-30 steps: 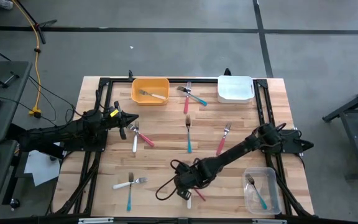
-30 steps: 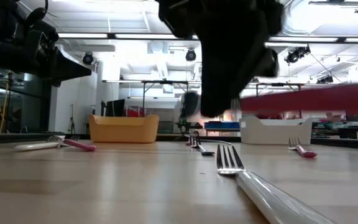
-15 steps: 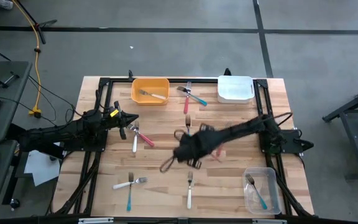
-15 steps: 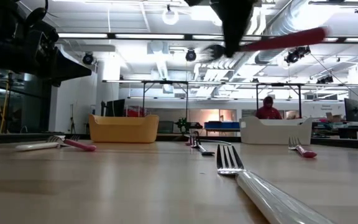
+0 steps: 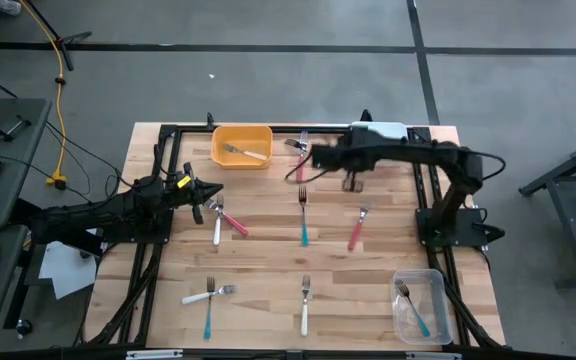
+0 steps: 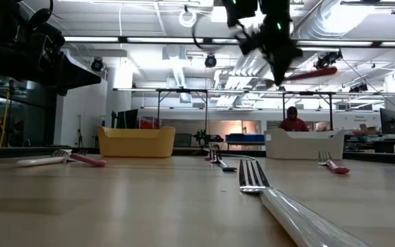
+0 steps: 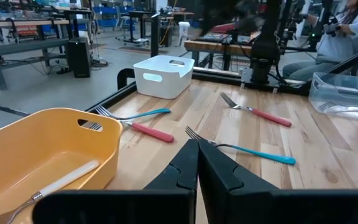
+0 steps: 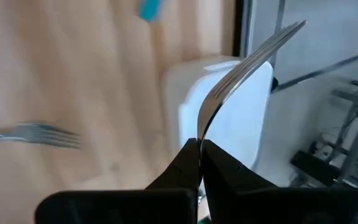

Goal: Sort silverware by color (type)
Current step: Put the bottom pink fork into the white bin

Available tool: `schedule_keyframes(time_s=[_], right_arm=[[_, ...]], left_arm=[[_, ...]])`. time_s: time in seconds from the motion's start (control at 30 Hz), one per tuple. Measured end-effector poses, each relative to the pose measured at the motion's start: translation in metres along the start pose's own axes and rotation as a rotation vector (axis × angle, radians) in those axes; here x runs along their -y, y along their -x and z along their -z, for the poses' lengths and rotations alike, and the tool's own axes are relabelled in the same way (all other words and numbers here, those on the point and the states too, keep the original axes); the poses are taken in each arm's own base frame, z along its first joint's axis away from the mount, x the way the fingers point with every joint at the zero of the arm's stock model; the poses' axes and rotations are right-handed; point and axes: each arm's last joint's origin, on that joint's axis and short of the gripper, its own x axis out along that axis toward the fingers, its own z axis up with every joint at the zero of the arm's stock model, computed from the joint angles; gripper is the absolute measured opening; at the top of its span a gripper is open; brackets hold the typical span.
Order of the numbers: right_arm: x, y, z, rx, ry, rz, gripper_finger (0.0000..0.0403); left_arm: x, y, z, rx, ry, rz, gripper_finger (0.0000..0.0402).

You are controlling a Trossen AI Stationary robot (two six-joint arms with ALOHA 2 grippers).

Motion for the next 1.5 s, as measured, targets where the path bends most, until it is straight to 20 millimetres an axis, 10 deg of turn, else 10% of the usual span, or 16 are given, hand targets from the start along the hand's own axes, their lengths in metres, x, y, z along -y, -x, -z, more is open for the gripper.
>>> schedule_keyframes(time_s=[0.5,1.5], right_arm=[[0.061,-0.131,0.041,0.014,0.010,-0.011,0.0001],[0.071,-0.178,0.055,0.091,-0.058,-0.161,0.0013]], left_arm=[[0.000,0.000,0.000,-0.001,0.000,0.000,0.0000],[0.000,0.000,0.000,0.000,0.000,0.000,0.0000]])
